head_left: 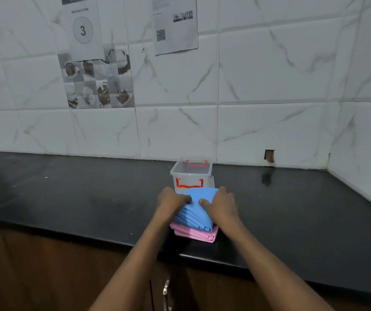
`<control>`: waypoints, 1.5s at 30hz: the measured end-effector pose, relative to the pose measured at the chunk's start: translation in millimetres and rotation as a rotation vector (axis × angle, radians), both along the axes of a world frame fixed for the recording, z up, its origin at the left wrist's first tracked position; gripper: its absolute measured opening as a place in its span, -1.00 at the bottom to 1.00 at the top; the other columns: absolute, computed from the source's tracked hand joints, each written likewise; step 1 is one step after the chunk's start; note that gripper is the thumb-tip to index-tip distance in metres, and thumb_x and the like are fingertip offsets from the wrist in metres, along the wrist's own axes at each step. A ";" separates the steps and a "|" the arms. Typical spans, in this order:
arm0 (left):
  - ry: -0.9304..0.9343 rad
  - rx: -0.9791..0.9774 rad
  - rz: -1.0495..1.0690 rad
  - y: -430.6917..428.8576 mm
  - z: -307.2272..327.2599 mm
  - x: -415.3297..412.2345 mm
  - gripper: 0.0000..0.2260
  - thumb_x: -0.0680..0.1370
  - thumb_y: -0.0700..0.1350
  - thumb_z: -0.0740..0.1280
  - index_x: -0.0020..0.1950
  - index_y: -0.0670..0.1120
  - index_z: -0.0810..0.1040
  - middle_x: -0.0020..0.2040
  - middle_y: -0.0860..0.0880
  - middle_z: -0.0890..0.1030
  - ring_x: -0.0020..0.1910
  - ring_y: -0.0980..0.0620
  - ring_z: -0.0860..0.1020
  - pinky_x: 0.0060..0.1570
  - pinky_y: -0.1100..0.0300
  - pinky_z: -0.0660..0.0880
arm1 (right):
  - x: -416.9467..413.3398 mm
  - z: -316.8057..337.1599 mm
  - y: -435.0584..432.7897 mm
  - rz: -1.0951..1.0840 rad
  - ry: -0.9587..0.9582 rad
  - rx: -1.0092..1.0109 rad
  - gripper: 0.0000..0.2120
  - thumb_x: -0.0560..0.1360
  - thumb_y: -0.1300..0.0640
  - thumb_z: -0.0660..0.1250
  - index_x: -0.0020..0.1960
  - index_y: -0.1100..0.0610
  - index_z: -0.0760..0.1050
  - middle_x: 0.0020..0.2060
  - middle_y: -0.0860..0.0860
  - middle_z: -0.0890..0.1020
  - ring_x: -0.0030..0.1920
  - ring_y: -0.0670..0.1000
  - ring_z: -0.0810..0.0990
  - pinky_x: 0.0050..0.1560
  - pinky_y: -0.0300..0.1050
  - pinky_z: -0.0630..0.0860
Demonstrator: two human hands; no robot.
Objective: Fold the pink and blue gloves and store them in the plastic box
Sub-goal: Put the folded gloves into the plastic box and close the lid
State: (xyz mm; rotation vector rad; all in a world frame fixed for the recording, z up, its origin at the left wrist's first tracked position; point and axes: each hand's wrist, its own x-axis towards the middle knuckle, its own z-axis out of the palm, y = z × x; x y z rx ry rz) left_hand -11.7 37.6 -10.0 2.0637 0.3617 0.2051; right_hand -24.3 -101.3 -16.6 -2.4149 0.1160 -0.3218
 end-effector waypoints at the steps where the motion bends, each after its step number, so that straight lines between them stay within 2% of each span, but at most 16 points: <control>1: -0.027 0.166 0.022 -2.8 -3.3 -0.3 -0.48 0.39 -0.02 0.44 0.28 -0.17 0.44 0.24 -0.18 0.52 0.10 -0.11 0.50 -0.02 0.08 0.48 | -2.7 -2.9 3.1 -0.017 -0.046 -0.130 -0.35 0.50 -0.11 0.34 0.46 0.11 0.16 0.26 0.18 0.41 0.16 0.20 0.53 -0.01 0.00 0.46; 3: -0.083 0.562 0.034 -7.4 -7.3 -2.2 -0.40 0.45 0.02 0.36 0.47 0.03 0.27 0.44 -0.18 0.27 0.37 -0.21 0.29 0.23 -0.10 0.37 | -7.4 -12.4 8.1 0.024 -0.145 -0.296 -0.48 0.58 -0.10 0.22 0.46 0.03 0.18 0.29 0.16 0.34 0.18 0.19 0.47 0.05 0.04 0.46; 5: -0.196 0.906 -0.090 -9.7 -10.4 2.9 -0.41 0.52 -0.09 0.26 0.53 0.16 0.18 0.55 -0.11 0.07 0.51 -0.24 0.04 0.41 -0.27 0.06 | -7.5 -22.0 7.8 0.105 -0.168 -0.337 -0.64 0.63 -0.05 0.09 0.37 0.07 0.33 0.31 0.15 0.31 0.21 0.17 0.41 0.12 0.06 0.44; 7: -0.279 1.024 -0.363 -11.3 -12.7 8.0 -0.44 0.54 -0.23 0.17 0.52 0.10 0.26 0.55 -0.06 0.17 0.53 -0.16 0.08 0.46 -0.15 0.01 | -2.9 -24.0 1.7 0.151 -0.147 -0.366 -0.66 0.65 -0.03 0.03 0.33 0.06 0.39 0.28 0.13 0.34 0.21 0.16 0.40 0.15 0.07 0.42; 10: -0.192 0.831 -0.510 -8.0 -16.8 8.6 -0.53 0.57 -0.28 0.11 0.48 -0.03 0.34 0.41 -0.09 0.43 0.36 -0.11 0.37 0.34 0.07 0.27 | 6.2 -19.9 -11.3 0.268 -0.062 -0.327 -0.56 0.65 -0.10 -0.01 0.44 0.03 0.31 0.27 0.13 0.33 0.26 0.16 0.38 0.27 0.08 0.39; 14: -0.092 0.843 -0.492 -5.1 -10.4 8.9 -0.56 0.62 -0.21 0.09 0.51 -0.01 0.30 0.46 -0.10 0.40 0.37 -0.11 0.41 0.36 0.05 0.30 | 8.1 -15.1 -40.4 0.445 -0.018 -0.081 -0.40 0.61 -0.16 0.11 0.56 0.07 0.12 0.43 0.09 0.32 0.37 0.08 0.37 0.35 -0.08 0.30; 16: -0.097 0.788 -0.517 -4.9 2.8 7.2 -0.58 0.63 -0.23 0.07 0.48 -0.01 0.35 0.47 -0.10 0.40 0.39 -0.10 0.40 0.36 0.10 0.28 | 3.2 -14.0 -64.6 0.458 -0.088 0.031 -0.35 0.57 -0.16 0.20 0.56 0.05 0.12 0.41 0.04 0.39 0.25 -0.02 0.48 0.22 -0.20 0.33; 19: -0.112 0.668 -0.496 -1.5 22.2 7.9 -0.60 0.60 -0.28 0.10 0.38 -0.06 0.49 0.39 -0.06 0.50 0.35 -0.05 0.44 0.30 0.15 0.31 | 0.3 -18.2 -110.4 0.382 -0.227 -0.048 -0.40 0.56 -0.07 0.28 0.52 0.06 0.20 0.29 0.05 0.46 0.01 -0.10 0.52 0.10 -0.29 0.32; 21: -0.153 0.528 -0.364 -2.9 32.9 12.3 -0.73 0.55 -0.25 0.16 0.12 -0.12 0.61 0.14 -0.12 0.62 0.11 -0.04 0.56 0.12 0.12 0.44 | 1.2 -25.2 -147.0 0.320 -0.272 -0.117 -0.43 0.56 0.00 0.31 0.50 0.11 0.25 0.27 0.08 0.46 0.02 -0.07 0.53 0.12 -0.27 0.34; 22: -0.198 0.437 -0.255 -4.3 37.9 16.9 -0.84 0.54 -0.22 0.19 -0.07 -0.15 0.57 -0.06 -0.14 0.61 -0.11 -0.05 0.56 -0.09 0.14 0.47 | 1.3 -29.5 -165.4 0.289 -0.277 -0.150 -0.44 0.56 0.03 0.32 0.49 0.12 0.26 0.28 0.09 0.45 0.07 -0.03 0.54 0.17 -0.22 0.37; 24: -0.255 0.283 -0.017 -7.7 48.7 31.4 -0.78 0.55 -0.13 0.21 -0.25 -0.19 0.44 -0.26 -0.15 0.53 -0.33 -0.06 0.48 -0.33 0.20 0.39 | 1.5 -36.7 -196.3 0.230 -0.273 -0.200 -0.46 0.55 0.06 0.33 0.48 0.13 0.28 0.31 0.09 0.42 0.14 0.03 0.54 0.22 -0.10 0.42; 27: -0.161 0.182 0.123 -11.0 56.0 54.3 -0.66 0.57 0.02 0.20 -0.06 -0.27 0.54 -0.12 -0.21 0.62 -0.16 -0.18 0.63 -0.20 0.14 0.51 | 4.4 -40.4 -217.9 0.148 -0.270 -0.182 -0.49 0.55 0.11 0.33 0.46 0.15 0.31 0.29 0.10 0.42 -0.03 -0.04 0.56 0.12 -0.12 0.44; 29: -0.054 0.189 0.142 -11.0 52.0 63.3 -0.61 0.57 0.07 0.16 0.06 -0.25 0.55 -0.16 -0.19 0.63 -0.22 -0.14 0.65 -0.17 0.13 0.58 | 6.0 -41.1 -218.2 0.129 -0.249 -0.177 -0.51 0.55 0.13 0.32 0.45 0.16 0.31 0.30 0.11 0.42 -0.04 -0.03 0.58 0.17 -0.07 0.46; 33: 0.029 0.055 0.216 -6.6 41.0 83.0 -0.71 0.53 -0.15 0.17 0.09 -0.29 0.55 -0.30 -0.14 0.60 -0.47 -0.01 0.61 -0.49 0.26 0.45 | 6.4 -44.8 -212.3 0.139 -0.191 -0.330 -0.49 0.57 0.07 0.26 0.48 0.10 0.24 0.35 0.03 0.34 0.16 0.02 0.53 0.19 -0.07 0.47; 39: 0.016 -0.254 0.271 -1.3 39.5 95.9 -0.77 0.53 -0.35 0.07 0.00 -0.32 0.50 -0.35 -0.25 0.54 -0.65 0.05 0.39 -0.59 0.37 0.28 | 9.5 -47.4 -214.6 0.128 -0.202 -0.364 -0.53 0.57 0.09 0.25 0.45 0.11 0.28 0.33 0.01 0.34 0.15 0.00 0.53 0.15 -0.12 0.46; 45: -0.206 -0.191 0.246 -3.9 64.2 95.9 -0.80 0.55 -0.24 0.14 -0.17 -0.29 0.50 -0.34 -0.23 0.58 -0.63 -0.01 0.41 -0.54 0.30 0.32 | 13.5 -49.7 -216.7 0.089 -0.262 -0.264 -0.54 0.57 0.11 0.27 0.43 0.16 0.31 0.33 0.06 0.37 0.11 0.04 0.55 0.10 -0.13 0.44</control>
